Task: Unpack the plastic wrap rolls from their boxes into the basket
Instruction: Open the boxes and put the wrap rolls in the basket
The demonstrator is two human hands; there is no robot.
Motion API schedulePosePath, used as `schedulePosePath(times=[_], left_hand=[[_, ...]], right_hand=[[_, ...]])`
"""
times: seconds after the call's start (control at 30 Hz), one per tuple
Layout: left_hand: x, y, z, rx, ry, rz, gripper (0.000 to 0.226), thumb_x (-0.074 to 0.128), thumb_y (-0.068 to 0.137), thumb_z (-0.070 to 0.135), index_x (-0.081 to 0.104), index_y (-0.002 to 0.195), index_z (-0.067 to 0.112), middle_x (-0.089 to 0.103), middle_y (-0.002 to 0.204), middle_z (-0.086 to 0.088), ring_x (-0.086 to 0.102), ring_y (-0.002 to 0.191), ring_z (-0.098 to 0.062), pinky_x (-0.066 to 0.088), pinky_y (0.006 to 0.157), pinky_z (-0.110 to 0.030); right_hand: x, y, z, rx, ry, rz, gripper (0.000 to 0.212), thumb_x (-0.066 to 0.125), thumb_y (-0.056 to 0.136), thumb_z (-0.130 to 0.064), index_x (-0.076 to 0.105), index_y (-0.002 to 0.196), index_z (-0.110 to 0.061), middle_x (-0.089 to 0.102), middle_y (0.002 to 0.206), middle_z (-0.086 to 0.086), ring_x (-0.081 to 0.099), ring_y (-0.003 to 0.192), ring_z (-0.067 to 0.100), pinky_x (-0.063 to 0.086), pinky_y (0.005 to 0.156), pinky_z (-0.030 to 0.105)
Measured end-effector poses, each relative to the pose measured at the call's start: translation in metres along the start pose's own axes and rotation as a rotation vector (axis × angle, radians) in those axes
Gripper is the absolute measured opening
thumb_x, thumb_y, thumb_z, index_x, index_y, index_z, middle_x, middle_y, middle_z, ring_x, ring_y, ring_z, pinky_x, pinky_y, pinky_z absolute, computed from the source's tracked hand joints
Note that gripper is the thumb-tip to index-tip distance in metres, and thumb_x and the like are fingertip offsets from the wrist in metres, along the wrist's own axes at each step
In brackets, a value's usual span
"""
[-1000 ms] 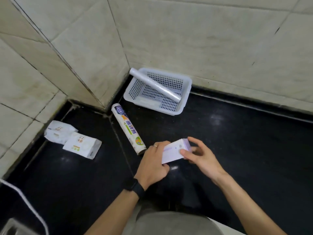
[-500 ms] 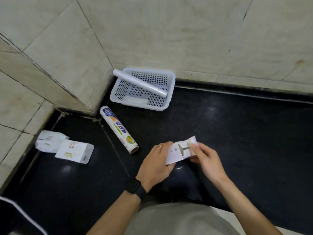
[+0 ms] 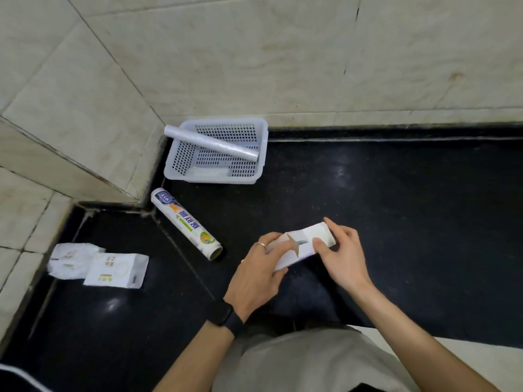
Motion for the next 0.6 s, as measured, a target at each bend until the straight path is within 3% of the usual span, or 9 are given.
schedulePosePath(times=[0.1, 0.17, 0.27, 0.33, 0.4, 0.6], left_hand=[[0.003, 0.003, 0.001, -0.006, 0.012, -0.026, 0.061, 0.066, 0.085, 0.019, 0.037, 0.133, 0.043, 0.034, 0.143, 0.008, 0.049, 0.118, -0.018, 0.052, 0.091, -0.041], [0.005, 0.006, 0.001, -0.013, 0.031, -0.042, 0.071, 0.067, 0.085, 0.018, 0.031, 0.142, 0.042, 0.033, 0.143, 0.007, 0.047, 0.119, -0.018, 0.05, 0.095, -0.039], [0.005, 0.01, 0.0, -0.029, 0.042, -0.06, 0.083, 0.066, 0.086, 0.017, 0.019, 0.149, 0.043, 0.033, 0.144, 0.007, 0.047, 0.118, -0.017, 0.052, 0.093, -0.04], [0.006, 0.011, 0.003, -0.008, 0.066, -0.065, 0.087, 0.066, 0.086, 0.015, 0.015, 0.151, 0.043, 0.033, 0.144, 0.006, 0.046, 0.118, -0.018, 0.052, 0.092, -0.04], [0.005, 0.012, 0.004, 0.003, 0.083, -0.062, 0.089, 0.066, 0.086, 0.014, 0.012, 0.151, 0.044, 0.033, 0.143, 0.007, 0.046, 0.119, -0.018, 0.053, 0.091, -0.04], [0.003, 0.016, -0.003, -0.017, 0.031, -0.025, 0.091, 0.068, 0.085, 0.015, 0.012, 0.153, 0.039, 0.036, 0.142, 0.009, 0.047, 0.12, -0.016, 0.054, 0.087, -0.042]], right_hand=[[0.001, -0.003, 0.003, -0.001, -0.086, 0.032, 0.05, 0.065, 0.092, -0.031, 0.054, 0.141, -0.032, 0.049, 0.125, -0.008, 0.053, 0.116, 0.014, 0.045, 0.1, 0.031], [-0.003, -0.006, 0.0, -0.031, -0.074, 0.069, 0.043, 0.064, 0.091, -0.034, 0.057, 0.133, -0.034, 0.052, 0.122, -0.007, 0.052, 0.116, 0.017, 0.046, 0.1, 0.036], [-0.001, -0.006, 0.002, 0.039, 0.016, 0.012, 0.028, 0.056, 0.089, -0.055, 0.064, 0.113, -0.044, 0.059, 0.112, -0.015, 0.058, 0.108, 0.009, 0.046, 0.087, 0.026], [0.005, -0.005, 0.002, 0.122, 0.09, -0.101, 0.037, 0.052, 0.083, -0.071, 0.068, 0.103, -0.044, 0.066, 0.105, -0.02, 0.061, 0.102, 0.001, 0.043, 0.079, 0.02], [0.012, -0.005, 0.001, 0.181, 0.147, -0.205, 0.047, 0.052, 0.078, -0.078, 0.069, 0.106, -0.043, 0.069, 0.106, -0.022, 0.061, 0.102, -0.002, 0.043, 0.082, 0.023], [0.027, -0.009, 0.003, 0.284, 0.359, -0.462, 0.033, 0.066, 0.087, -0.053, 0.072, 0.115, -0.037, 0.075, 0.113, -0.011, 0.071, 0.104, 0.009, 0.052, 0.091, 0.033]])
Point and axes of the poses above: each hand's wrist, its own y-axis towards the middle knuckle, its own x-axis out of the palm, z = x × y, the point moved 8 cm from there along y, towards the middle knuckle
